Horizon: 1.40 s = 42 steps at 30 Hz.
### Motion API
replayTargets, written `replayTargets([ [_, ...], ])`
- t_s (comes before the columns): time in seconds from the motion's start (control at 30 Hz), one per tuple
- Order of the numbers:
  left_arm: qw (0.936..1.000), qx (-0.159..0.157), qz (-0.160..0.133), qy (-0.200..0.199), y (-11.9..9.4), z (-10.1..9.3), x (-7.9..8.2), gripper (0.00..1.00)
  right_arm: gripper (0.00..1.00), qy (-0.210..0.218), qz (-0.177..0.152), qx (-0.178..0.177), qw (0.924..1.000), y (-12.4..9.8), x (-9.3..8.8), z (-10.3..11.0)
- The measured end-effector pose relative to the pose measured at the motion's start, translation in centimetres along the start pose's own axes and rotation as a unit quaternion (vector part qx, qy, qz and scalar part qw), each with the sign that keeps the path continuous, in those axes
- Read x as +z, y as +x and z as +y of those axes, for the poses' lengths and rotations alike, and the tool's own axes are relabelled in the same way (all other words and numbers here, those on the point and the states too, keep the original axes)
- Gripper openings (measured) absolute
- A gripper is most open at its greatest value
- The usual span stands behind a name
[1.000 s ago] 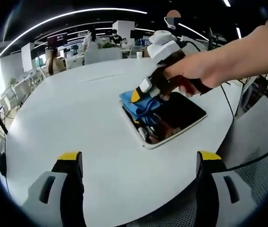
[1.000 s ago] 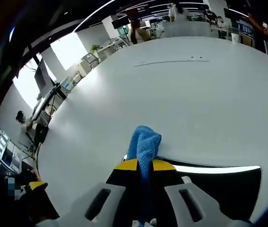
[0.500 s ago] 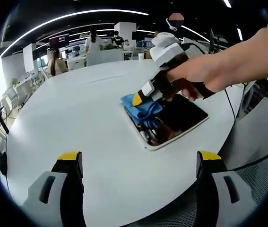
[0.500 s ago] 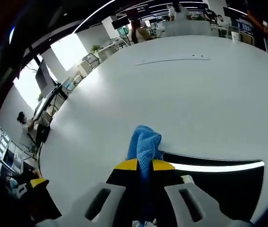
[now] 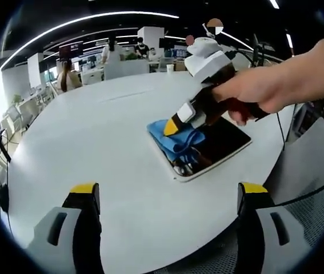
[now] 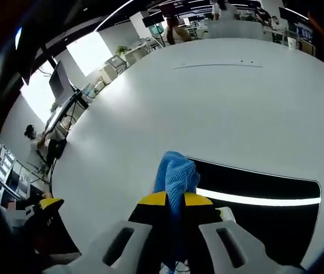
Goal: Wipe the mirror surface with the cleaning cloth until all visible marks leave the cleaned area.
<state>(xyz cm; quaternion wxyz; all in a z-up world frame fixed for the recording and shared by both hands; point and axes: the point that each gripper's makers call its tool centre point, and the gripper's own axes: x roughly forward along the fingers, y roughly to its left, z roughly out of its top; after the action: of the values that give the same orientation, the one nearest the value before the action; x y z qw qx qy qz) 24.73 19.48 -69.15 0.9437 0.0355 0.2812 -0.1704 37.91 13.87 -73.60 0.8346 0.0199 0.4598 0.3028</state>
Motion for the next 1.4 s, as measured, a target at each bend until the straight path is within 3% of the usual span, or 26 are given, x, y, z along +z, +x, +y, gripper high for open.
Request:
replayTargets([
  [0.43,1.0000,0.001,0.003,0.003,-0.1,-0.1,0.0,0.99,0.03,-0.001,0.015,0.006,0.9999,0.3,-0.5,0.3],
  [0.57,1.0000,-0.001,0.001,0.003,-0.1,-0.1,0.1,0.99,0.03,-0.019,0.018,-0.001,0.9997,-0.2,-0.8,-0.3],
  [1.4,1.0000,-0.002,-0.002,0.001,-0.4,-0.1,0.3,0.99,0.03,-0.008,0.032,-0.053,0.9980,-5.8,-3.2,-8.3],
])
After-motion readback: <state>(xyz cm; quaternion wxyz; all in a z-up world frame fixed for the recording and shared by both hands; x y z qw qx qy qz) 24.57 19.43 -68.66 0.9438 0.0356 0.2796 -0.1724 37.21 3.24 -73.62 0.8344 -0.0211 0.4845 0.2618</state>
